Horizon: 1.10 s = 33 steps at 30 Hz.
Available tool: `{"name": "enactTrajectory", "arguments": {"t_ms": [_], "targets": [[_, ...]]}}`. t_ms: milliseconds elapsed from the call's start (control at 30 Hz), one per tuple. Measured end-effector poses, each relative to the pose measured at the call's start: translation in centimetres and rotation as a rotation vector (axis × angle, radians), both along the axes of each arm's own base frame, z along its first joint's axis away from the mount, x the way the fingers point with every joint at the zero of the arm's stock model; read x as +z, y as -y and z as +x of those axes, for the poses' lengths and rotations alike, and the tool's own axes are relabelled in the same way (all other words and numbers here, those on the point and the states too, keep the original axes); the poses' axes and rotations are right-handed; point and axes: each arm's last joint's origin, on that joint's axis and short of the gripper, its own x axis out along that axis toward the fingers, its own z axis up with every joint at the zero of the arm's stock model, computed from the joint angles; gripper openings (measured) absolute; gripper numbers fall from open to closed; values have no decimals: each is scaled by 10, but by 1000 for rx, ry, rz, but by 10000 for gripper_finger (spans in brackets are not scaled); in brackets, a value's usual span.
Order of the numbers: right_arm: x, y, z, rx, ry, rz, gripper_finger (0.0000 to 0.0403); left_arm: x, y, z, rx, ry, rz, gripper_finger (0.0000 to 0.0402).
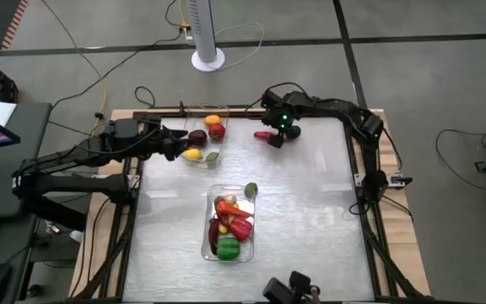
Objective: Sort produce into baskets
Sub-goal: Put the red chilli pepper into the bottom transparent bin
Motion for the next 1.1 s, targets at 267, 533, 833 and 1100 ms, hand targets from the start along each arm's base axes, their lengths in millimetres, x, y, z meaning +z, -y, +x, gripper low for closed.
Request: {"name": "enactTrajectory", "arguments": {"t_ms": [267,533,833,1100], "targets": [[-19,-9,10,83,-55,18,299,-2,-3,-2,122,-36,40,387],[-19,-25,21,121,-53,16,173,-1,-5,-2,167,-28,53,387],[11,-60,40,66,28,307,168,-1,-4,-2,133,-22,46,387],[85,-108,61,151,122,372,184,-1,-2,-1,62,-31,64,387]]}}
